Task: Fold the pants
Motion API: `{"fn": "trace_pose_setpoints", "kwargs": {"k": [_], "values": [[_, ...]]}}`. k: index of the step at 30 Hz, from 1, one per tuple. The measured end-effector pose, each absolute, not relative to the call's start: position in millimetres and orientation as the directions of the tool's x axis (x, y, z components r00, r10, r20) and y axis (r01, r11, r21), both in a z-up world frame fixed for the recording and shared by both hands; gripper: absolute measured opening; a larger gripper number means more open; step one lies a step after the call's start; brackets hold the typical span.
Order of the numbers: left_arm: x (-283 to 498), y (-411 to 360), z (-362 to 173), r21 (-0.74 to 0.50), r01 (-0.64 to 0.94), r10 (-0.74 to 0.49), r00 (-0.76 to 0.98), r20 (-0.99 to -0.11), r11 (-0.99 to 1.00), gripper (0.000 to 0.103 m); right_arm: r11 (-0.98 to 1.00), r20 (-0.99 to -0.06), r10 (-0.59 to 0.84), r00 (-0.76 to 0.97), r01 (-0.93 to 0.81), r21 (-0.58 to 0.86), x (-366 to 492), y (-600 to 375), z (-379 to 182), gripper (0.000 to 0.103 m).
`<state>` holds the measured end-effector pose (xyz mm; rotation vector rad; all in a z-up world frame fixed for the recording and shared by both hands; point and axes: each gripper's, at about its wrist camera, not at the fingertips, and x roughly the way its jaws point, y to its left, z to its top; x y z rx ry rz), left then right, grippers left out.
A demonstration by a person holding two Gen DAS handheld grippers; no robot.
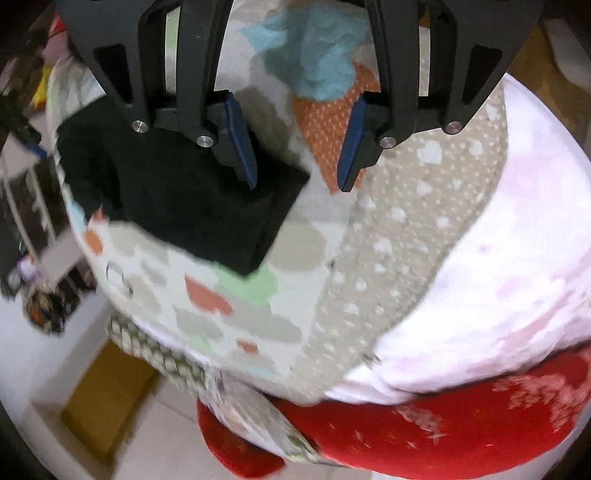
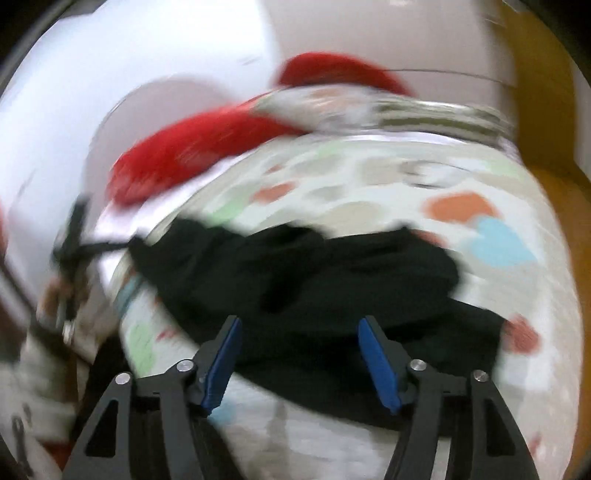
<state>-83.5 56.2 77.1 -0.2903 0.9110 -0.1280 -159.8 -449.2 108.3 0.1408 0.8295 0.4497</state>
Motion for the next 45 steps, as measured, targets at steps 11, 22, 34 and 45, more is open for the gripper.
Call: {"fn": "trace_pose_setpoints", "kwargs": {"k": [11, 22, 34, 45], "values": [[-67, -23, 79, -0.291, 0.199, -0.352, 0.573, -0.740, 0.936, 0.045, 0.929, -0.780, 0.327, 0.534, -0.028, 0.370, -43, -497, 57, 0.065], [-57, -59, 45, -0.207, 0.185, -0.276, 0.547, -0.790, 0.961, 0.045, 0.955, -0.694, 0.241, 0.679, -0.040, 0.293, -85, -501, 108, 0.013], [-76, -22, 66, -0.260, 0.124, -0.282, 0.595, -0.753, 0.957, 0.045, 0.995, -0.826, -0.022, 0.564, 0.090, 0.034, -163, -527, 97, 0.022], [-68, 26, 72, -0.306, 0.035, -0.264, 0.604, -0.752, 0.951, 0.060, 0.868, -0.695, 0.486, 0.529, -0.387, 0.312, -97, -381, 127, 0.067]]}}
